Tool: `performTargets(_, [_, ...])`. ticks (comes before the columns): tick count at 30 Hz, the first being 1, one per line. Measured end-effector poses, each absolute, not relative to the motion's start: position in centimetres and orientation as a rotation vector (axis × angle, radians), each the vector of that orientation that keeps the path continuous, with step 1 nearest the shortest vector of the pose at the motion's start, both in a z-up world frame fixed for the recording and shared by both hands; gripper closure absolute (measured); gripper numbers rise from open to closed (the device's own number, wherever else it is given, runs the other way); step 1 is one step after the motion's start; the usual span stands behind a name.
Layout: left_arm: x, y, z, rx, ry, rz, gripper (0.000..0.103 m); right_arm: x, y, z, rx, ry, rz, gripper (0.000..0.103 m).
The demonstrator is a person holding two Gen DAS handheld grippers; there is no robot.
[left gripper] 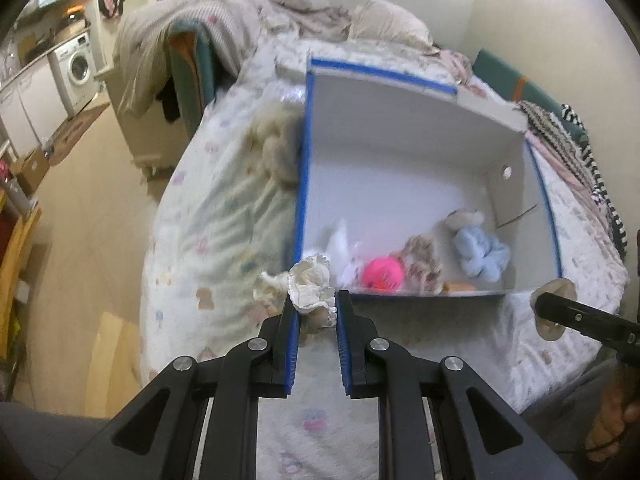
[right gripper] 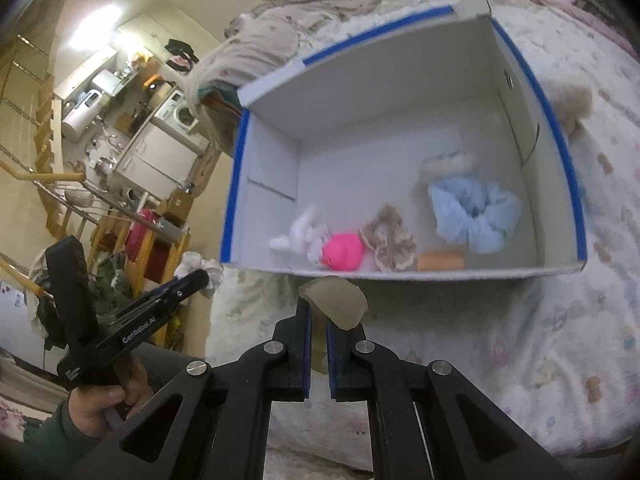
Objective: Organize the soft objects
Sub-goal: 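Carry the beige cloth with the left tool into the box while the right tool carries its item in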
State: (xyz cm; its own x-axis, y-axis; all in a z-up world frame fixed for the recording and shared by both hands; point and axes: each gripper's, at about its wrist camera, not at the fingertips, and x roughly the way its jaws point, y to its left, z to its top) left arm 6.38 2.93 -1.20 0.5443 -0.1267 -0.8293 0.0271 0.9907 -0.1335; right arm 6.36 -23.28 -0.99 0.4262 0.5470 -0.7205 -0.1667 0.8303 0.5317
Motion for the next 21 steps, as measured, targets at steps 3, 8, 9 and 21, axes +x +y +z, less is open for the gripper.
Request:
performTargets(3, [6.8,2.2,0.2,-0.105,0.961,-0.111,0.088,7.0,-23.7,0.0,0.414,1.012,0.457,0.095])
performTargets(8, [8.3,0.2,1.7,-0.080,0.935,-0.145,0.088,9.2,-24.3,1.0,0.412,0.981,0.434,0.095])
performTargets(9, [8.6,-0.1,1.9,-0.075,0.935,-0.151,0.088,9.8,-24.4,1.1,0.412,0.978,0.430,0.095])
performTargets(21, [15.3,-3.8,1.1,-0.060,1.006,-0.206,0.087,13.6,-25.8,-2.7,0.420,0.997,0.309,0.095])
